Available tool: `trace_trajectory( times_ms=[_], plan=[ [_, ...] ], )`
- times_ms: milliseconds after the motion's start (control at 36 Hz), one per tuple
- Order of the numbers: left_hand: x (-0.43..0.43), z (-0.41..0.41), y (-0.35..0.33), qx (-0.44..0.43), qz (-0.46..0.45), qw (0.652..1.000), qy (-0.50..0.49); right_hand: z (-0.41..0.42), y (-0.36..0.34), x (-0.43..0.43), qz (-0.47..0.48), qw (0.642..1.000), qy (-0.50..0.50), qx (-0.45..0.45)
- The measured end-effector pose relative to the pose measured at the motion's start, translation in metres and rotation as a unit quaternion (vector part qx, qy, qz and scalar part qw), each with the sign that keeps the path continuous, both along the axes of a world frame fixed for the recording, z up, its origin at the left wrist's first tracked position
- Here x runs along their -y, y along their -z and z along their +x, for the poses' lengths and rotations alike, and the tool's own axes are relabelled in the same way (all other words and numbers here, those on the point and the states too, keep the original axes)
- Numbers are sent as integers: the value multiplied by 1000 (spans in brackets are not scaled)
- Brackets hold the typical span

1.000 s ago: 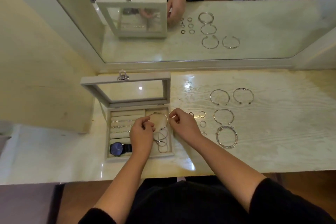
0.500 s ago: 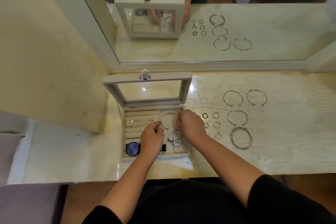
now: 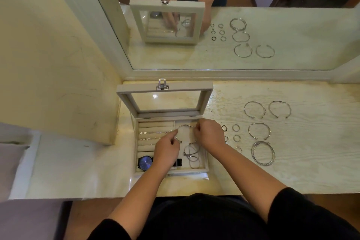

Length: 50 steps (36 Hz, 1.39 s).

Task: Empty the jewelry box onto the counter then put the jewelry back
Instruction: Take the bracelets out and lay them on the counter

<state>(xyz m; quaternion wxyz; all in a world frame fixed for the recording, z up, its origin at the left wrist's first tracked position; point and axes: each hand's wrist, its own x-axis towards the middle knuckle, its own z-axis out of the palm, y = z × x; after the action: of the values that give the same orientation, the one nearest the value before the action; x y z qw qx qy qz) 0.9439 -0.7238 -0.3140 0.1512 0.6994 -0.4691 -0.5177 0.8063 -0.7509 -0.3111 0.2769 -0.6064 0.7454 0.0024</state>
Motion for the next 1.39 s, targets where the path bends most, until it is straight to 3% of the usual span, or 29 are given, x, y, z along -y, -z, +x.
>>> trace_trajectory(
  times_ms=[222,417,694,861,1250,1389],
  plan=[
    [10,-10,-9,68,-29,995,73,-13,-3,-2,-8,989,36,142],
    [15,-23,-15,95,-57,993,49,-25,-8,-7,-10,968,94,234],
    [24,-49,-20,103,-113,988,33,-55,-17,-17,-29,905,208,370],
    [22,-81,-24,89,-117,988,41,-83,-18,-25,-56,880,269,388],
    [16,-167,-19,34,-98,993,60,-161,-3,-56,-60,884,327,330],
    [13,-197,-20,2,-86,994,63,-186,2,-63,-83,868,362,329]
  ],
)
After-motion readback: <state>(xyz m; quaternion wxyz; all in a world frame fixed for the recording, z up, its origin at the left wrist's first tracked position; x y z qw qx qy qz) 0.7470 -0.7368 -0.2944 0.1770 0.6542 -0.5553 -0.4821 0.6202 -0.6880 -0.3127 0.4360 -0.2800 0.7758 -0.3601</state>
